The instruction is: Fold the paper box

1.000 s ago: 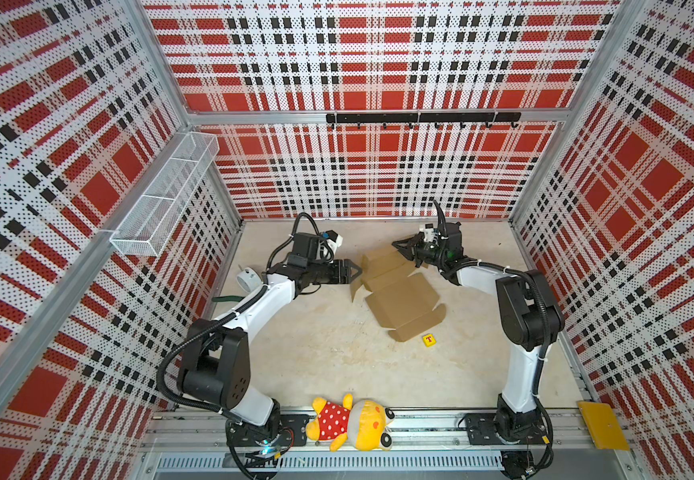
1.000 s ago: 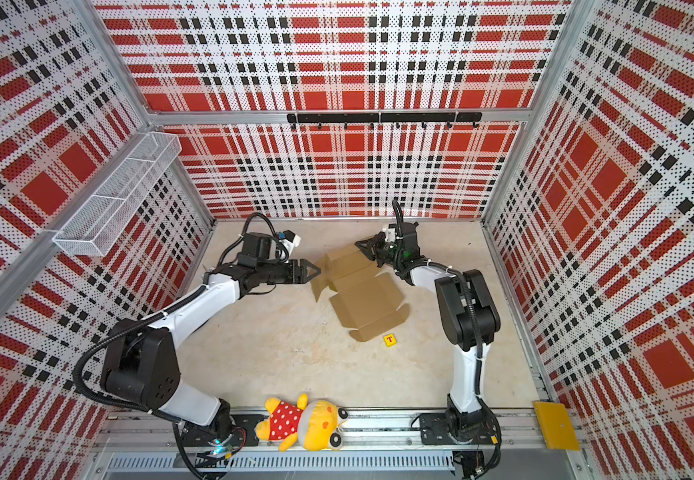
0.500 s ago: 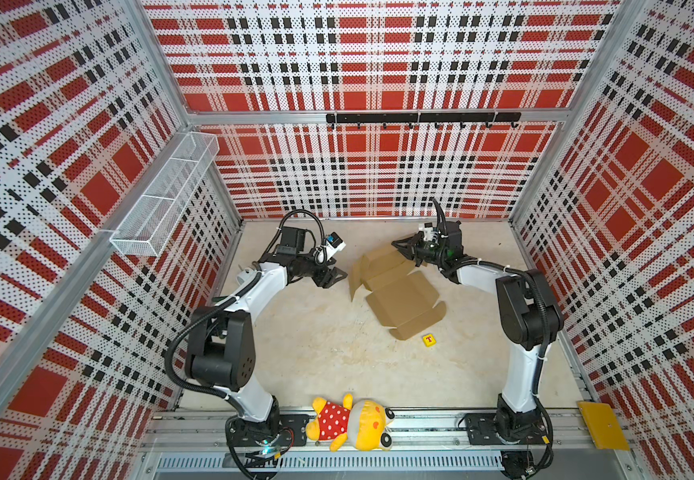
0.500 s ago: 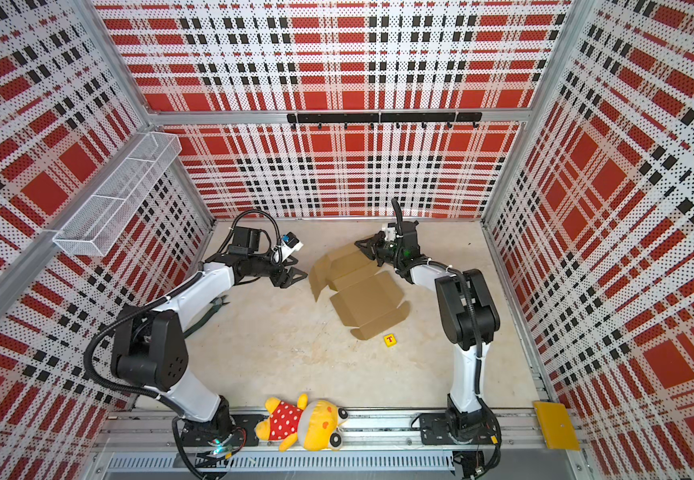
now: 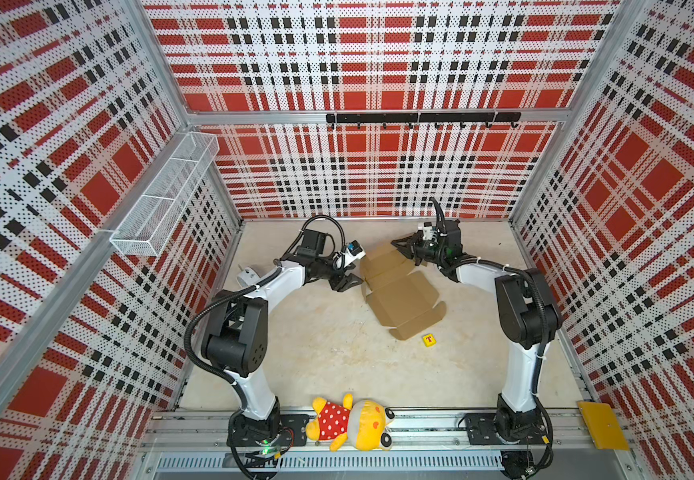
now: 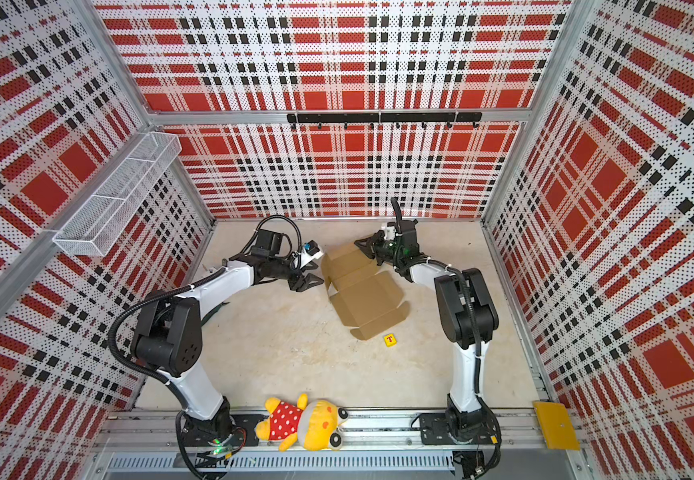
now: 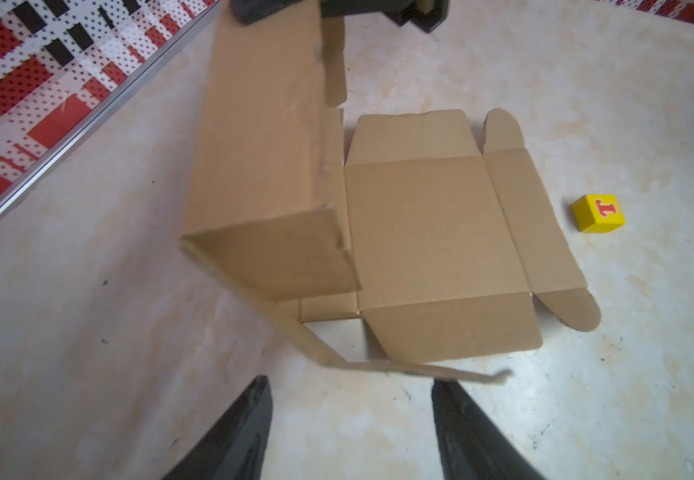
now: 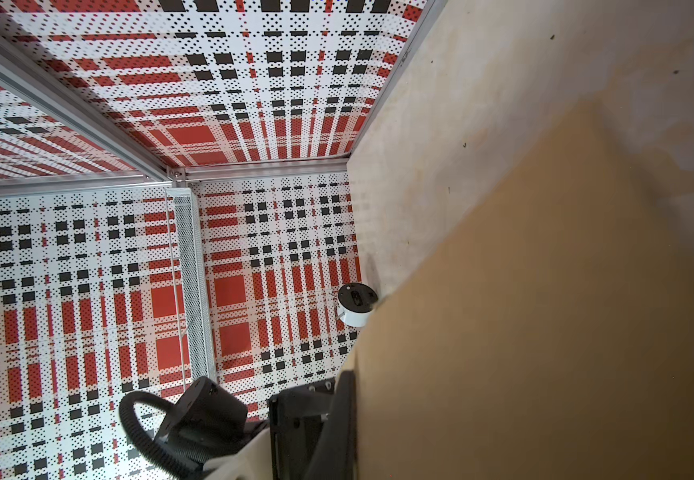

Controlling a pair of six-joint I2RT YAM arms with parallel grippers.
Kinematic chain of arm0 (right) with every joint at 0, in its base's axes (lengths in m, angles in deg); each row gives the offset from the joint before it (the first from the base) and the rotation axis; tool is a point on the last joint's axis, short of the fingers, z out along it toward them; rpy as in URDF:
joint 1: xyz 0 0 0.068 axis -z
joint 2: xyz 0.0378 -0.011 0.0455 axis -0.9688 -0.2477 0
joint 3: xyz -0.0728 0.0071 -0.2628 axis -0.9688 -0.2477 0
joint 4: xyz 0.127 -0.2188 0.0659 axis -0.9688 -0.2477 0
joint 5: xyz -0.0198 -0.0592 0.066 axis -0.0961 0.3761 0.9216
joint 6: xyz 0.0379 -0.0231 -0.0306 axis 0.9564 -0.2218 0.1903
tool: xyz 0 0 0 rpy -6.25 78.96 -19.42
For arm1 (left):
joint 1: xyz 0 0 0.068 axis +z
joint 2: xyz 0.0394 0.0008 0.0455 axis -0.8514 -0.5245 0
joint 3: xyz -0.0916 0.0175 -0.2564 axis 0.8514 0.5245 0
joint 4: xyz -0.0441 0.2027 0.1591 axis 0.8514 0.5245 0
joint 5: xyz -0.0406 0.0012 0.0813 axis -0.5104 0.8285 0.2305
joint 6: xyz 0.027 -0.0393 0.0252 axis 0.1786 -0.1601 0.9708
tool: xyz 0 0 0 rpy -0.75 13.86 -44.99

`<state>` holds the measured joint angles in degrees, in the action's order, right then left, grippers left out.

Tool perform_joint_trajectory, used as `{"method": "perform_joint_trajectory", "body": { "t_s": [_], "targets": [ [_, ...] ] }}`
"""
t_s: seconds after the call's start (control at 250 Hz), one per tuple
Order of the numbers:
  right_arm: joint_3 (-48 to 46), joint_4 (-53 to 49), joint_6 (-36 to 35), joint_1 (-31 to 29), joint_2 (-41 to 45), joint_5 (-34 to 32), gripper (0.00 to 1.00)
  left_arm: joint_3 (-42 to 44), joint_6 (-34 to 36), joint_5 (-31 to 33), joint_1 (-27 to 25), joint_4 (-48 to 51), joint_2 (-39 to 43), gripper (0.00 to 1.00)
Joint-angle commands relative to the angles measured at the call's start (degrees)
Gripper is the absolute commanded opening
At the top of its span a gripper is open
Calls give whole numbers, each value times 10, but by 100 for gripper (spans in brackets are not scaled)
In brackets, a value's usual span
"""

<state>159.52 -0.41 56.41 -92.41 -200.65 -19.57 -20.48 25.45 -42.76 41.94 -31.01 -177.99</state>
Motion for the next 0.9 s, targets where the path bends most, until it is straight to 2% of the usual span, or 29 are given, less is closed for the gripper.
{"method": "perform_joint_trajectory", "body": {
  "t_s": [0.0,0.204,0.364,0.592,0.896],
  "targets": [
    [35,-7,-12,1,-25,-10,0,-3,-60,-1,-1,-59,-16,62],
    [65,-33,-8,4,-53,-21,0,-24,-163,16,-2,-110,-44,57],
    [76,-33,-3,6,-72,-24,0,-41,-231,15,-4,-128,-65,57],
    [80,-40,-11,17,-87,-9,0,-44,-259,-18,15,-152,-66,57],
    [88,-44,-10,23,-99,-3,0,-63,-295,3,0,-163,-91,57]
  ]
}}
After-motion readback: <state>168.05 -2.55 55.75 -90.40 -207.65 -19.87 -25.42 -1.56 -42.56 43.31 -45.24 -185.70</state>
